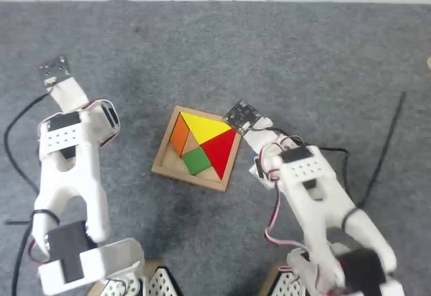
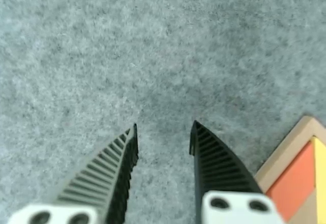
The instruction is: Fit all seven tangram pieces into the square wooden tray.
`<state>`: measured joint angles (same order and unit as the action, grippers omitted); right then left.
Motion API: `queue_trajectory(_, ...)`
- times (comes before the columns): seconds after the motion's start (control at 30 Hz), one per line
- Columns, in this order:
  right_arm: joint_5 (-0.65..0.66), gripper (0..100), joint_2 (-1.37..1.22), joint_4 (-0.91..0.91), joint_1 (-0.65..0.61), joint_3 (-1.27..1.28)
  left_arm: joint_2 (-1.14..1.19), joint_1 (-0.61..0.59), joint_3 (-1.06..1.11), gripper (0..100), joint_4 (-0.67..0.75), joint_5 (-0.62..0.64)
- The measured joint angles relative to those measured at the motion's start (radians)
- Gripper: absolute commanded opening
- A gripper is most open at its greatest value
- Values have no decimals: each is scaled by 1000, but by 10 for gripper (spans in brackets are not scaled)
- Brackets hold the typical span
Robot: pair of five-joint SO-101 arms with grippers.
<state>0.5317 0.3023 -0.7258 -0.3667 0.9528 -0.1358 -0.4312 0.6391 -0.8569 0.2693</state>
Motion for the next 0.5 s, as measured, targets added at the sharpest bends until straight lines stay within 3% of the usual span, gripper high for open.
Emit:
queue_trajectory(0.2,21,316,-126,48,-26,-37,0,0,0,164,2,-2)
queue_trajectory(0.37,35,204,-138,55,-32,-64,0,0,0,164,3,-2)
queue_trajectory(0.5,64,191,-138,54,-44,-66,0,0,0,164,3,-2)
